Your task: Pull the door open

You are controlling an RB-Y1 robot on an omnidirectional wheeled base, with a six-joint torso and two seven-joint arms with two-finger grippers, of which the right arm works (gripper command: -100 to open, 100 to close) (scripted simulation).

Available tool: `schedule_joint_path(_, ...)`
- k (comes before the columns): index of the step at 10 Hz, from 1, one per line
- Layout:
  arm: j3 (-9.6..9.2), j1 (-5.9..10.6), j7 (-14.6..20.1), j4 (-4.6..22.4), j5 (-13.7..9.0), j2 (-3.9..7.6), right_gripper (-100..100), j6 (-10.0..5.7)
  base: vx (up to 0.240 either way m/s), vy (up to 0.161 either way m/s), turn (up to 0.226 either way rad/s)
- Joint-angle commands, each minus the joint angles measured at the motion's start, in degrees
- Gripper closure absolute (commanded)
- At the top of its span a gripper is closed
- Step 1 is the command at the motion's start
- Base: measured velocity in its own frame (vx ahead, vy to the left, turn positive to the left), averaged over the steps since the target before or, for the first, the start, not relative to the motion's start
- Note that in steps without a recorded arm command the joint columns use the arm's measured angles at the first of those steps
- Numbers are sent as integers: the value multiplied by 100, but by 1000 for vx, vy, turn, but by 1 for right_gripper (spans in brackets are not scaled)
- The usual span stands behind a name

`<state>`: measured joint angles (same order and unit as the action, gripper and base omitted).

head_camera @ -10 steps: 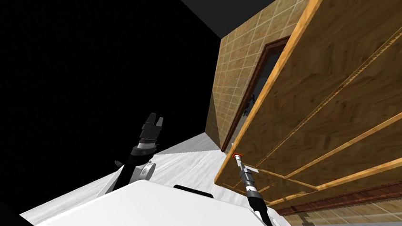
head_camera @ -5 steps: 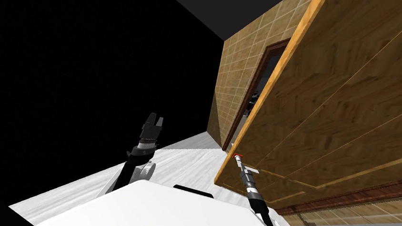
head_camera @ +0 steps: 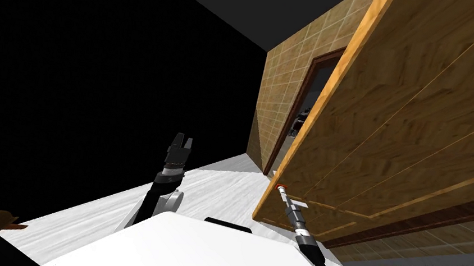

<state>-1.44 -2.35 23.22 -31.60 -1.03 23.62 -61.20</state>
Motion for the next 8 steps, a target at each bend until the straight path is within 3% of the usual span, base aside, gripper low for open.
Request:
schedule_joint_path(1, -17, -58, 104, 110, 17, 114, 100, -172, -181, -13, 83)
schedule_joint_path(2, -26, -37, 52, 42, 20, 53, 100, -73, -85, -5, 13)
schedule_joint_path(3, -62, -131, 112, 95, 41, 103, 100, -228, -130, -55, 161)
schedule_joint_path(6, -86, -208, 160, 126, 55, 155, 100, -369, -161, -68, 112)
schedule_joint_path(8, -124, -325, 231, 175, 75, 234, 100, -584, -128, -70, 149)
